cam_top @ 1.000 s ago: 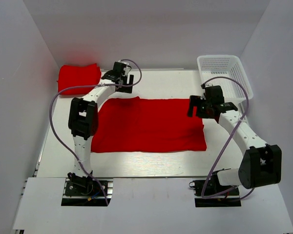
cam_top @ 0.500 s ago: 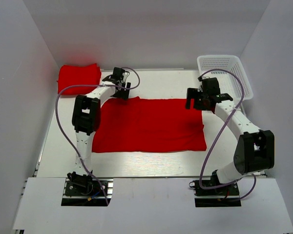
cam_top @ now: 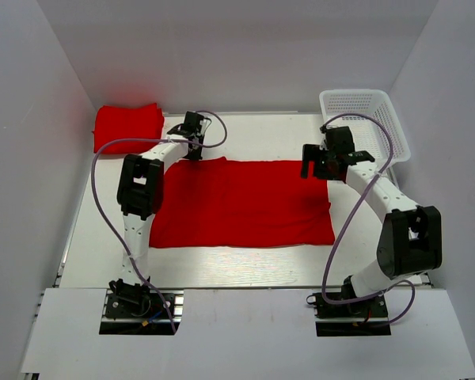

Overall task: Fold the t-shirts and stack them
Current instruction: Fold the tshirt

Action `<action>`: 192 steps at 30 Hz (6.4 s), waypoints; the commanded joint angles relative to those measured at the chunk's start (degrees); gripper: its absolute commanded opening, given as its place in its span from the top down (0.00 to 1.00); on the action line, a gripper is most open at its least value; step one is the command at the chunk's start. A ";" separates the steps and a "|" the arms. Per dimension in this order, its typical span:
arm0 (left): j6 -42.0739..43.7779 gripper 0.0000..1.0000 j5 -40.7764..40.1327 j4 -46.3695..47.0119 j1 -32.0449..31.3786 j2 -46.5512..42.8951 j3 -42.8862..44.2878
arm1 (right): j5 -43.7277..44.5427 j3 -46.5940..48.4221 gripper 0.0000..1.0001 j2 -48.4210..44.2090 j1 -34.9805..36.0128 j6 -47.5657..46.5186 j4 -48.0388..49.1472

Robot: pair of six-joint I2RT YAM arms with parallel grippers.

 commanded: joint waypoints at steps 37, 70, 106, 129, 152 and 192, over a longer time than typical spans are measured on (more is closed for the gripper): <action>0.40 1.00 3.77 19.55 1.79 -19.59 -15.15 | 15.62 30.22 0.10 30.61 2.45 10.42 0.82; 1.54 1.00 2.71 19.55 2.32 -16.34 -14.63 | 27.49 35.41 0.74 43.46 2.28 13.15 2.75; -5.30 1.00 0.51 13.83 1.79 -43.40 -39.04 | 13.43 -4.49 1.00 3.38 3.59 3.39 14.45; -20.69 1.00 1.66 10.93 1.26 -59.58 -62.08 | 7.81 -20.66 1.00 -10.42 3.51 4.97 11.54; -24.92 0.00 4.26 -3.76 1.26 -54.86 -44.60 | -7.72 -13.64 0.10 -17.37 4.29 4.27 8.10; -5.32 1.00 25.39 7.77 -1.11 -25.92 -29.83 | -7.40 -19.53 0.10 -2.95 5.18 8.40 14.89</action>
